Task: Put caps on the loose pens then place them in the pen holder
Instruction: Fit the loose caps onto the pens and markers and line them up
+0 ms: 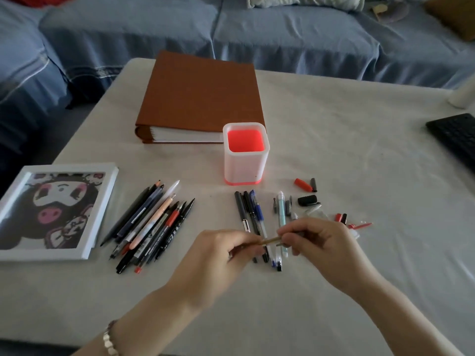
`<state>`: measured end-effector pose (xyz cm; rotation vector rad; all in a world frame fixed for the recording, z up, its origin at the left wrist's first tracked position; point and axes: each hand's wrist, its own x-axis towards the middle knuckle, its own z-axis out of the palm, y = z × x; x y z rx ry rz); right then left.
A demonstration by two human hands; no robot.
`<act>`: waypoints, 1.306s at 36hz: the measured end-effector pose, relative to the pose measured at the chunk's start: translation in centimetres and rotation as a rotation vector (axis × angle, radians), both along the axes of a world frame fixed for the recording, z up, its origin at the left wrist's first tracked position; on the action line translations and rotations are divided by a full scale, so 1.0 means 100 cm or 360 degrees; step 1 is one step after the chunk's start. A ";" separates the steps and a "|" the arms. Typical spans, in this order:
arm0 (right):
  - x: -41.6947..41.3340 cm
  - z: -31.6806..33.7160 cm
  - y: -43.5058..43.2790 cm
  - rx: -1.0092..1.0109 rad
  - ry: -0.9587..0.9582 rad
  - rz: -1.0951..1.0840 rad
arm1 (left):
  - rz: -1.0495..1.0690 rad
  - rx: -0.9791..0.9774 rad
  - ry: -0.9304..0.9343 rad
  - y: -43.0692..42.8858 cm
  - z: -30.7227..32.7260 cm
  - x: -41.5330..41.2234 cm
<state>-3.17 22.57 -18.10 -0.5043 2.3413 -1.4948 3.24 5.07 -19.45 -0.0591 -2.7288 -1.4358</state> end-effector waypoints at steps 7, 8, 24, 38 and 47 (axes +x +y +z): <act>0.002 0.003 -0.020 -0.0353 -0.0165 -0.0092 | 0.0033 0.0688 -0.0362 -0.004 0.006 -0.001; 0.003 0.002 -0.025 -0.0470 -0.0303 -0.0137 | 0.0033 0.0684 -0.0339 -0.005 0.006 -0.002; -0.041 -0.040 -0.030 0.0549 -0.0086 -0.0481 | 0.0540 -0.1102 -0.0225 -0.078 -0.052 0.001; -0.048 -0.049 -0.012 0.0927 0.0313 -0.0378 | 0.0482 -0.1346 -0.0137 -0.071 -0.056 -0.005; -0.052 -0.053 0.030 0.1276 0.0238 -0.0200 | 0.0504 -0.1381 -0.0253 -0.067 -0.062 -0.002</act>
